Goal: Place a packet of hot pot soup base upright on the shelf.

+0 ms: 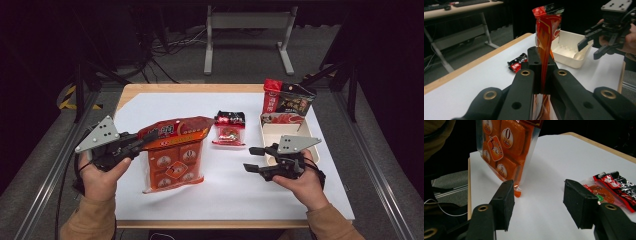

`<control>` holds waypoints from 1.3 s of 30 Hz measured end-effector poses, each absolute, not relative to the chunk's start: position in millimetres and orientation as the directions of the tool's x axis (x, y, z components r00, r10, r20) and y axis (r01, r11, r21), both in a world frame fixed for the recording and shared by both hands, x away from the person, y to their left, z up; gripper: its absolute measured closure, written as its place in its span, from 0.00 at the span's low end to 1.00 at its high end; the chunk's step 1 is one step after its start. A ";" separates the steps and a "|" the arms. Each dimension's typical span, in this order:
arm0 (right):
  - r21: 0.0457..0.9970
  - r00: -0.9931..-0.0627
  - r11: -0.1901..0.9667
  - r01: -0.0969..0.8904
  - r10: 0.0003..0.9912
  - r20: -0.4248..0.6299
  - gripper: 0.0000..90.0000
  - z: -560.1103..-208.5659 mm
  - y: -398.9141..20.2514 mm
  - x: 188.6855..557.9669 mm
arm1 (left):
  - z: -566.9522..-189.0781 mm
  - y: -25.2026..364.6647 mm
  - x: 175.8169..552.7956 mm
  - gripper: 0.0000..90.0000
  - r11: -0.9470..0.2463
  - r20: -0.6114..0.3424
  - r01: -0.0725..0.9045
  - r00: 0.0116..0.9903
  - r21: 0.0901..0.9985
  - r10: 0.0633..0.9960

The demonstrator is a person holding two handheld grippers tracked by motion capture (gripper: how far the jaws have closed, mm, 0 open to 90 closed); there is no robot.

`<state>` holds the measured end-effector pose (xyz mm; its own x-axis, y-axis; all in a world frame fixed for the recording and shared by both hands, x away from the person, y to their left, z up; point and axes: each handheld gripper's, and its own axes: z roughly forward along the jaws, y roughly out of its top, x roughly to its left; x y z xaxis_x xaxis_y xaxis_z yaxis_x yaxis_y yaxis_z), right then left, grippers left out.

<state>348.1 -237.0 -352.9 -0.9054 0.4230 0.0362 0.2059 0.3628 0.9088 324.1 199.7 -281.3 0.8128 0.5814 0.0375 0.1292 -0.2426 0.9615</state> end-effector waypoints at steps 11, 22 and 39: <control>0.924 -0.914 0.342 0.173 0.405 0.021 0.38 -345.4 -223.9 353.5 | -271.8 188.9 317.0 1.00 -0.264 0.089 0.080 0.817 0.961 0.570; 0.930 -0.933 0.337 0.145 0.359 0.016 0.36 -340.9 -196.1 367.1 | -265.6 178.7 315.8 1.00 -0.230 0.081 0.049 0.848 0.972 0.523; 0.950 -0.961 0.291 0.115 0.275 0.032 0.30 -349.5 -170.2 374.3 | -259.0 150.4 304.2 1.00 -0.235 0.099 0.004 0.901 0.972 0.422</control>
